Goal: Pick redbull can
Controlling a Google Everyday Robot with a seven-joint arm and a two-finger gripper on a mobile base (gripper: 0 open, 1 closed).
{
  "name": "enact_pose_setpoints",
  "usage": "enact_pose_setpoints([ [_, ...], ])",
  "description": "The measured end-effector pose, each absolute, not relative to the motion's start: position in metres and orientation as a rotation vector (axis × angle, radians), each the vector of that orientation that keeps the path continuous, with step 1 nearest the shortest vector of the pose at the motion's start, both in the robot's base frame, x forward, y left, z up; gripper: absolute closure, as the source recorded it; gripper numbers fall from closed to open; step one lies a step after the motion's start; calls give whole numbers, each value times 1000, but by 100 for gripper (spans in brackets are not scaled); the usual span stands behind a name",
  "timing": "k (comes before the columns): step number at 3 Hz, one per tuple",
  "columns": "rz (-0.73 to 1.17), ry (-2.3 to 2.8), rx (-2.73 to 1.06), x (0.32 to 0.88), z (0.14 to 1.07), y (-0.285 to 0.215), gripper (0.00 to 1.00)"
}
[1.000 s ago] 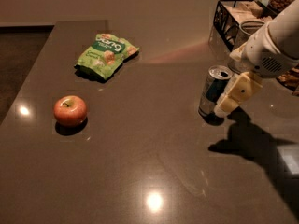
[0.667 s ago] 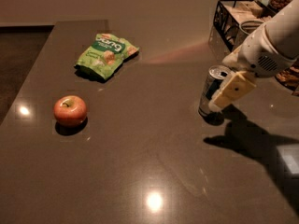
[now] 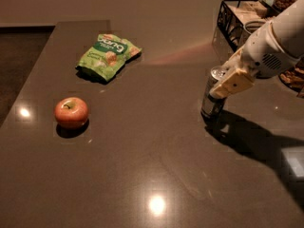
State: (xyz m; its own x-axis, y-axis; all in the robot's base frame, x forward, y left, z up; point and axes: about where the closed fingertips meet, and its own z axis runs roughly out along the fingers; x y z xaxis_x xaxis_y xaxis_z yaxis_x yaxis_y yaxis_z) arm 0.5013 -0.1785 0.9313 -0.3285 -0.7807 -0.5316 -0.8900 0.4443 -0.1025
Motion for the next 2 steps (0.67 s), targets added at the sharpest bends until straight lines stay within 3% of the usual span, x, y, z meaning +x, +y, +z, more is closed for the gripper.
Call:
enact_pose_setpoints([
  [1, 282, 2140, -1435, 499, 961, -171, 95],
  [2, 286, 2098, -1472, 495, 985, -164, 100],
])
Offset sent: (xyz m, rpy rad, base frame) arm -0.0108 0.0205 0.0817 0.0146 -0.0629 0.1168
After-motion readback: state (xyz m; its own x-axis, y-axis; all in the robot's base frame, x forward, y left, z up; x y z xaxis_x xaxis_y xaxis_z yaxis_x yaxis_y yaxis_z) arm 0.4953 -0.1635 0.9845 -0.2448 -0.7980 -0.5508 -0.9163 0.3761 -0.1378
